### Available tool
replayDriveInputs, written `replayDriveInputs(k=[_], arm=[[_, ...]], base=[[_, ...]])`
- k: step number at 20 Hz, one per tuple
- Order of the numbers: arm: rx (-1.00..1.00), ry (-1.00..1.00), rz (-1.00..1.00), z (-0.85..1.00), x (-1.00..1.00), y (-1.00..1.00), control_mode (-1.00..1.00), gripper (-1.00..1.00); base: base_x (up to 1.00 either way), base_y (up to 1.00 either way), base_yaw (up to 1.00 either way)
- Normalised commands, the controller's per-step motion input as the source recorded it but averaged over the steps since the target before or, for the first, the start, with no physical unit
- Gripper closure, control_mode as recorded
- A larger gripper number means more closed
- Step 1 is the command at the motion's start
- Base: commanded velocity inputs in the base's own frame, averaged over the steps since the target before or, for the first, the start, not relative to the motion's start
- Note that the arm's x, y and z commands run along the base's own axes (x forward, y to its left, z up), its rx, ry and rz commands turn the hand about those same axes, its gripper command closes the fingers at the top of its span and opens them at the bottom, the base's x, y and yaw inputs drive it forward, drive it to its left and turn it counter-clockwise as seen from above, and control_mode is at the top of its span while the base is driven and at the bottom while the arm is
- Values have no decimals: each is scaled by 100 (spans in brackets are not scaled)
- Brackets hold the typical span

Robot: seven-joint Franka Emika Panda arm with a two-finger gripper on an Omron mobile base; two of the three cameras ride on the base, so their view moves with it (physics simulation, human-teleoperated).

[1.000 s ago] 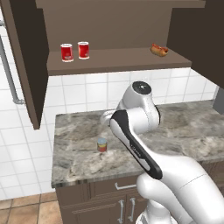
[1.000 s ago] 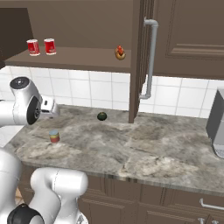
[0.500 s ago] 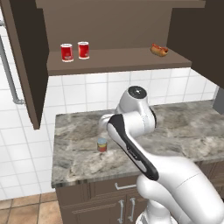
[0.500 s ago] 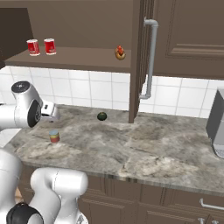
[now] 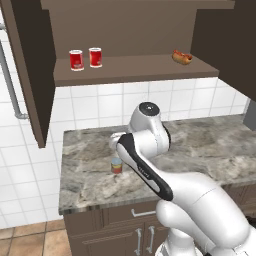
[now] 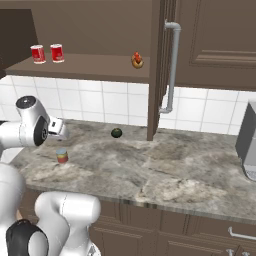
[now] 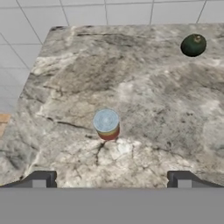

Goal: Pick the cans from the counter and place them in their designated side in the cabinet.

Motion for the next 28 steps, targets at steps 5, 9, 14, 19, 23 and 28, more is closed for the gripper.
replayDriveInputs(k=[5,9,14,19,23,28], arm=[[0,1,-2,-18,22,8,-100,-100],[0,1,-1,-22,17,5,-100,-100],[0,1,-1,-25,15,2,-100,-100],[0,3,-1,-28,16,2,-100,-100],[1,4,-1,-29,17,3,-100,-100],[1,3,-1,-26,15,6,-100,-100]], base=[[0,0,0],[0,0,0],[0,0,0],[0,0,0],[0,0,0],[0,0,0]])
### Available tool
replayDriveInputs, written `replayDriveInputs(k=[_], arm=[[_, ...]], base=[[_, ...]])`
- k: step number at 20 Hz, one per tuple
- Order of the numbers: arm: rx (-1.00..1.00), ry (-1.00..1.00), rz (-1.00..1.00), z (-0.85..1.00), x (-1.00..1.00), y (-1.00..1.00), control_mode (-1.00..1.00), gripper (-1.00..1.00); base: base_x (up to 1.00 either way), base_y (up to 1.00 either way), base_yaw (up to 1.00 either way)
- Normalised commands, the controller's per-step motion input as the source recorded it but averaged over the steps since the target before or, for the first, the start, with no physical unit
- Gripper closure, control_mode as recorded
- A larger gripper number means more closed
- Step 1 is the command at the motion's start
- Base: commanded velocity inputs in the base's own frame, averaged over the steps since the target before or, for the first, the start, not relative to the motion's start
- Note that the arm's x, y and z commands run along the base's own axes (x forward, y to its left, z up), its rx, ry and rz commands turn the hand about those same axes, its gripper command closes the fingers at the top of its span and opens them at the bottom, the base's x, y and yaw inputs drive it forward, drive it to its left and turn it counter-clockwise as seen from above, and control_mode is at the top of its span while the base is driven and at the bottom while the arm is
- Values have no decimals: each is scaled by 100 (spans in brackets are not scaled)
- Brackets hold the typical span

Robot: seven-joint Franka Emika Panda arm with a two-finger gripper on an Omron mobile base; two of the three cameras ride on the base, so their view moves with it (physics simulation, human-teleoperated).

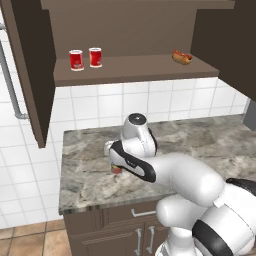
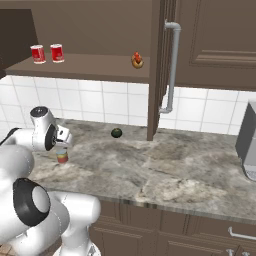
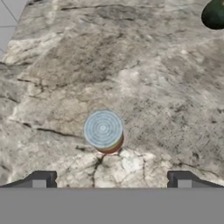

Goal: Pick the cans from the counter and place them in their designated side in the cabinet.

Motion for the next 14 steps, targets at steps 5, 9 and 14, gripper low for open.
replayDriveInputs(k=[5,9,14], arm=[[0,2,0,-21,14,11,-100,-100],[0,2,0,-22,15,11,-100,-100],[0,1,0,-22,16,9,-100,-100]], base=[[0,0,0],[0,0,0],[0,0,0]])
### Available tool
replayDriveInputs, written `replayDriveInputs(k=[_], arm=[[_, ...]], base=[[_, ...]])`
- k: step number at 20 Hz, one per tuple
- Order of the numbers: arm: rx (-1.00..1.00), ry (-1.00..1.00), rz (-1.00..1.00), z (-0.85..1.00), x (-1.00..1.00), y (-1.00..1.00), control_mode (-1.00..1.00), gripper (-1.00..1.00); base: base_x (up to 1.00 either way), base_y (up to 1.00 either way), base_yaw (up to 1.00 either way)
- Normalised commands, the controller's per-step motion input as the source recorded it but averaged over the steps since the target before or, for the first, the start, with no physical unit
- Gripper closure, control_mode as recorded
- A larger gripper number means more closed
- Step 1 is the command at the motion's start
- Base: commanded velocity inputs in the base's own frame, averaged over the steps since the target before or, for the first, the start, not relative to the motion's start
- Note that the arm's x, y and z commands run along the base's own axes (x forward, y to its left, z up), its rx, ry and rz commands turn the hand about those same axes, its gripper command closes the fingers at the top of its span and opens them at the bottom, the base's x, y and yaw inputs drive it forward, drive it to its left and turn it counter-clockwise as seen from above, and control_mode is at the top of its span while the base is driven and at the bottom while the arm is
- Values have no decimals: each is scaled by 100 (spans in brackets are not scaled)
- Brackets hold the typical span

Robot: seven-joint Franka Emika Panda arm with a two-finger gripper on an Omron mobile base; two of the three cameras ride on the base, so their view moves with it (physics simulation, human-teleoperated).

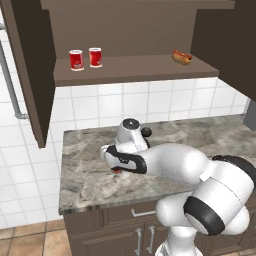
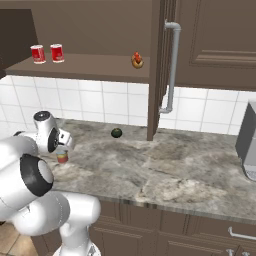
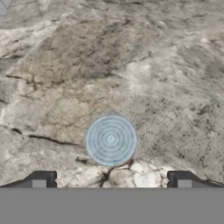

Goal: Pick the cans from the counter and place them in their designated side in the cabinet.

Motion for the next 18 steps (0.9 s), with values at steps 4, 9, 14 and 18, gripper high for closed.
replayDriveInputs(k=[4,9,14,18], arm=[[0,1,0,-21,12,3,-100,-100],[0,0,0,-21,9,0,-100,-100],[0,1,0,-23,9,0,-100,-100],[0,2,0,-27,11,0,-100,-100]], base=[[0,0,0],[0,0,0],[0,0,0],[0,0,0]])
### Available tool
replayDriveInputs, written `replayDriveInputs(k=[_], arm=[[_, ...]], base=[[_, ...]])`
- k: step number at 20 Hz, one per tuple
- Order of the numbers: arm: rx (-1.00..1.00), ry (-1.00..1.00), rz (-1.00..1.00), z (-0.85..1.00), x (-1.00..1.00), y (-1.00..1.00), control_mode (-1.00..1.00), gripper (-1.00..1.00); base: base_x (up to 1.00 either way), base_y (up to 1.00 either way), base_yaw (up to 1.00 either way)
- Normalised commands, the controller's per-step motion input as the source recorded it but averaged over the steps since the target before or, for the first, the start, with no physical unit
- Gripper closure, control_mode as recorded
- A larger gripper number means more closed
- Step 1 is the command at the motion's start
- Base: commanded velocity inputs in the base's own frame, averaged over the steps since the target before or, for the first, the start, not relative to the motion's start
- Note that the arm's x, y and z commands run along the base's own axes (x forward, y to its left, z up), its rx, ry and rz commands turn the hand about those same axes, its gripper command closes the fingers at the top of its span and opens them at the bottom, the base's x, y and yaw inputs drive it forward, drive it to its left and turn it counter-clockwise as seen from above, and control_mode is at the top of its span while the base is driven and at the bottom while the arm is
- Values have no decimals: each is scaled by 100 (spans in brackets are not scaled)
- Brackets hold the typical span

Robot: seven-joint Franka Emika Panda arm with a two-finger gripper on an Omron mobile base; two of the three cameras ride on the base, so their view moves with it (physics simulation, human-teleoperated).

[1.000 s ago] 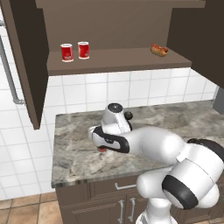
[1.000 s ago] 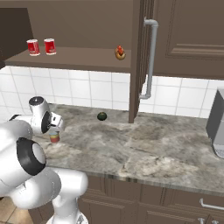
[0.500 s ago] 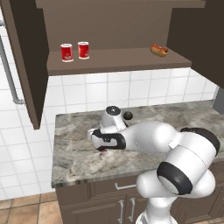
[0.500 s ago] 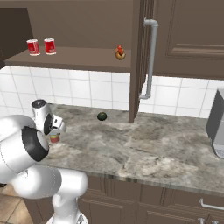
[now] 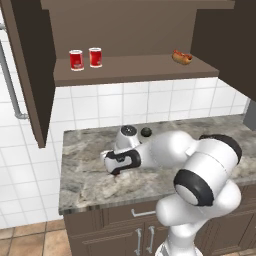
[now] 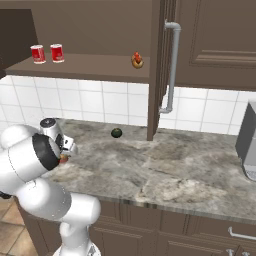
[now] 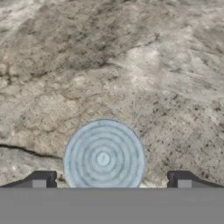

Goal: Pick the cans from the counter and place them in their designated side in the cabinet.

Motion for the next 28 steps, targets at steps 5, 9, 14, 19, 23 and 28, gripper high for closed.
replayDriveInputs(k=[5,9,14,19,23,28], arm=[[0,2,0,-26,15,0,-100,-100],[0,1,0,-24,13,1,-100,100],[0,0,-1,-4,0,0,-100,100],[1,-3,0,5,-1,0,-100,100],[5,-6,0,26,-1,0,-100,100],[6,-9,1,44,-1,-9,-100,100]], base=[[0,0,0],[0,0,0],[0,0,0],[0,0,0],[0,0,0],[0,0,0]])
